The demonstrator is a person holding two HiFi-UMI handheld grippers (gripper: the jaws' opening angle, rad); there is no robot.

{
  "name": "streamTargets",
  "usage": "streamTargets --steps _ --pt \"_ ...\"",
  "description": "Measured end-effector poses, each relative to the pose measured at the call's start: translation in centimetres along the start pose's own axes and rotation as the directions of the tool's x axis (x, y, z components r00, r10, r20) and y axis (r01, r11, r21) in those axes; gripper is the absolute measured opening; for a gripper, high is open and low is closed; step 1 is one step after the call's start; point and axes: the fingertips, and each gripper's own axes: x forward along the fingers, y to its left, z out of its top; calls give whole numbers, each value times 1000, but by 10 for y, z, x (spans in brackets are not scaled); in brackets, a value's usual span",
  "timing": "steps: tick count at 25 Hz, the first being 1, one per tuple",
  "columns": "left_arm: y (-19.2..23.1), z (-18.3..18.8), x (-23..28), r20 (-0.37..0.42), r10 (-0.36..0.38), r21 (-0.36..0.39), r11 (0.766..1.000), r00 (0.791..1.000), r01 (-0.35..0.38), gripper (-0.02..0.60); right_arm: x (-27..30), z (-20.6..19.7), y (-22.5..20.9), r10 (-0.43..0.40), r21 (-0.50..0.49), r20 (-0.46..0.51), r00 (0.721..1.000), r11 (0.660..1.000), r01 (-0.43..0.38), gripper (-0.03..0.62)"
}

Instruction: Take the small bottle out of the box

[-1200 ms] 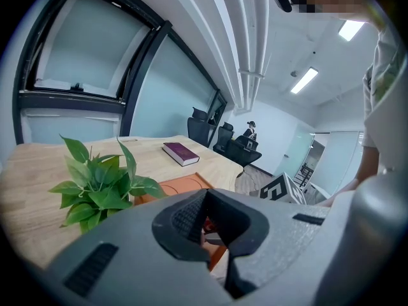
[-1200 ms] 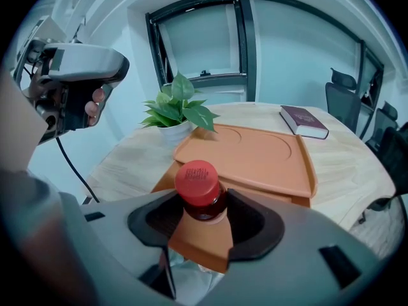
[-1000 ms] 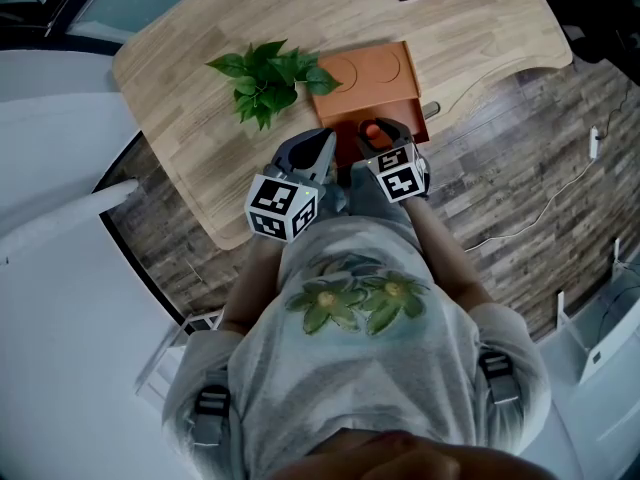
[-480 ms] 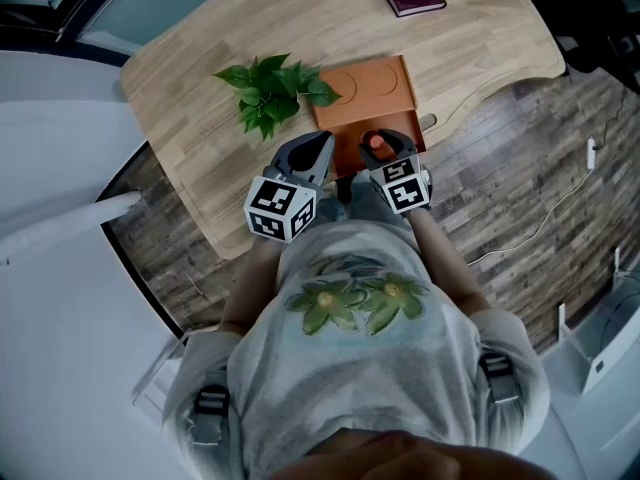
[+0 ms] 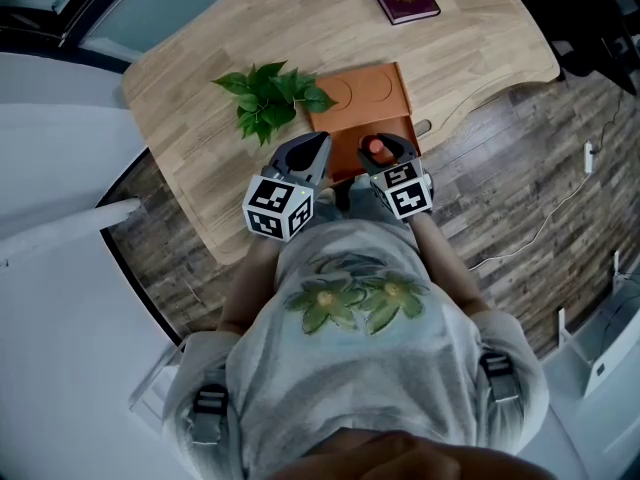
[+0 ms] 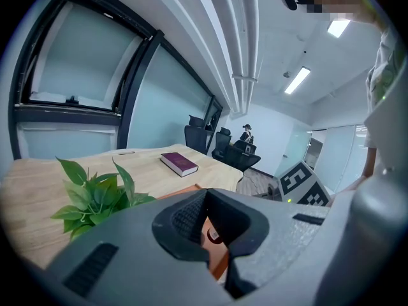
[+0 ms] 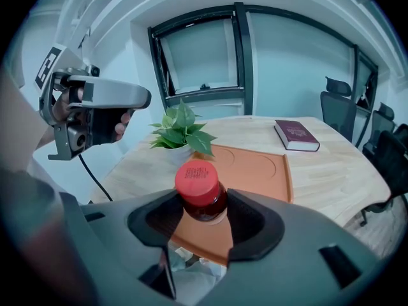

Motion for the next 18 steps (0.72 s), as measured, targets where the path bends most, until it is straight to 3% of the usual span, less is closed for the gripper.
streamTargets --steps 18 --pt "-5 -8 4 7 33 -15 999 999 -33 8 -29 33 9 76 -86 78 994 994 -70 213"
